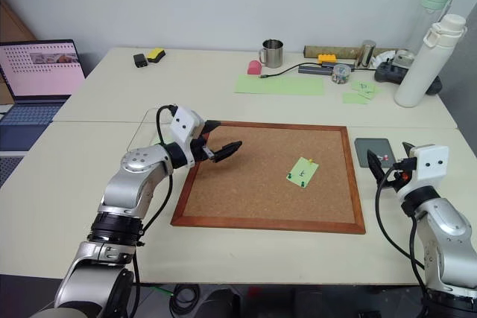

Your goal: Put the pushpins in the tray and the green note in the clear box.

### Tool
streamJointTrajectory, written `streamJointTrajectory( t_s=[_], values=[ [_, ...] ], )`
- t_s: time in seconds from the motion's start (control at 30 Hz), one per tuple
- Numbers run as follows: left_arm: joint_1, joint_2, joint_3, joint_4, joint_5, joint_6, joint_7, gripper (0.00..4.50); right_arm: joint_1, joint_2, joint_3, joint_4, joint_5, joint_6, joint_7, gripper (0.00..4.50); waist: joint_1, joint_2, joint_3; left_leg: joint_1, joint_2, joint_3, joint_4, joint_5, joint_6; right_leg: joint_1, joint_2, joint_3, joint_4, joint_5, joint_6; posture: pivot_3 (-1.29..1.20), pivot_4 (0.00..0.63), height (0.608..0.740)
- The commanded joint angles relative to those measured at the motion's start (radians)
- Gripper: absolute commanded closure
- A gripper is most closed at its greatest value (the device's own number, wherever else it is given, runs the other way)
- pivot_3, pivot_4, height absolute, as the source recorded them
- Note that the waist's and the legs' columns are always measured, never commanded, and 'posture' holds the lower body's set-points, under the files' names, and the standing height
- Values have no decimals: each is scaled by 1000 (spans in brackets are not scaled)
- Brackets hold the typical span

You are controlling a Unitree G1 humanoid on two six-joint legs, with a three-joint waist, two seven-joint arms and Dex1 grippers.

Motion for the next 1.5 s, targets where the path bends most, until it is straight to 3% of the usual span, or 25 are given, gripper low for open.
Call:
streamJointTrajectory(
  t_s=[0.03,0.4,0.87,1.17,1.5],
  values=[
    [-20,3,11,-14,-2,-15,3,0,14,-1,-26,-60,17,-12,-6,14,0,0,0,0,0,0,0,0,0,0,0,0,0,0,0,0,150,740],
    [-24,4,39,-37,-98,29,-69,0,57,7,-36,-97,25,-10,-12,14,0,0,0,0,0,0,0,0,0,0,0,0,0,0,0,0,150,740],
    [18,13,27,-146,-154,115,-149,0,75,-38,15,-157,131,52,120,14,0,0,0,0,0,0,0,0,0,0,0,0,0,0,0,0,150,740],
    [60,1,25,-201,-183,136,-154,1630,42,-42,66,-121,117,65,141,0,-1,0,0,0,0,0,0,0,0,0,0,0,0,0,0,0,150,740],
    [119,-58,-94,-135,-94,59,-141,3528,-115,1,215,11,34,90,101,0,-1,0,0,0,0,0,0,0,0,0,0,0,0,0,0,0,150,740]
  ],
)
